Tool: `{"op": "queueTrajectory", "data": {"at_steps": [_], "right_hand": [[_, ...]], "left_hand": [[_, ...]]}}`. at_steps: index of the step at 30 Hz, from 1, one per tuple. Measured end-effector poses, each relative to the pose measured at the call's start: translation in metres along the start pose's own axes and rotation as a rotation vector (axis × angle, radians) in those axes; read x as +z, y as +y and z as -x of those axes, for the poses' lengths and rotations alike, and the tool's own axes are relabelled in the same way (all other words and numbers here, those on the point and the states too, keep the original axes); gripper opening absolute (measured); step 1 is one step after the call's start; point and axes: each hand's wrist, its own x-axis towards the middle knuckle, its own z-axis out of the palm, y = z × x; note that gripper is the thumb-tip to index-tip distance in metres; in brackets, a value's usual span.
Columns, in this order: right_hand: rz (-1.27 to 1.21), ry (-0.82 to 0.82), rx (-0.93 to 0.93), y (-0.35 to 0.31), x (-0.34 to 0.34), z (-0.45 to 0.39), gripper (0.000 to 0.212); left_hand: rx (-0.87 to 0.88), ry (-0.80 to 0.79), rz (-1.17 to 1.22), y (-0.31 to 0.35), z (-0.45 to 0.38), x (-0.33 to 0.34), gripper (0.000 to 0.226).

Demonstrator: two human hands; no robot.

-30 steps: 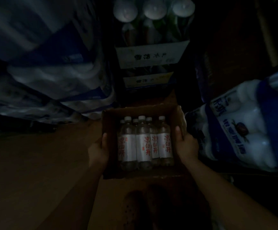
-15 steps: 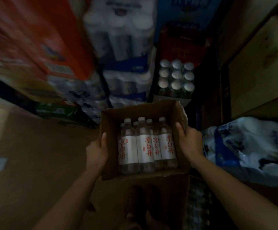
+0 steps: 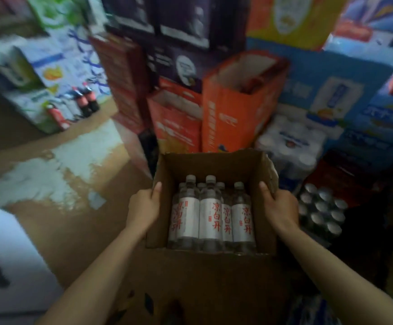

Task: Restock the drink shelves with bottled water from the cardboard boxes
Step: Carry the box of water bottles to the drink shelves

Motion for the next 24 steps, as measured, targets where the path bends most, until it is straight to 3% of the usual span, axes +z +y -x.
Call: {"op": "queueTrajectory", "data": {"at_steps": [12, 24], "right_hand": [[0.059, -0.267, -0.205, -0.219, 0.153, -0.072, 0.049], [0.075, -0.346, -0.417, -0.437, 0.347, -0.157, 0.053]], "left_hand": [[-0.265, 0.253, -0.009, -0.096, -0.093, -0.154, 0.056], [-0.457, 0.486, -0.021, -0.195, -0.270, -0.298, 0.057]]}}
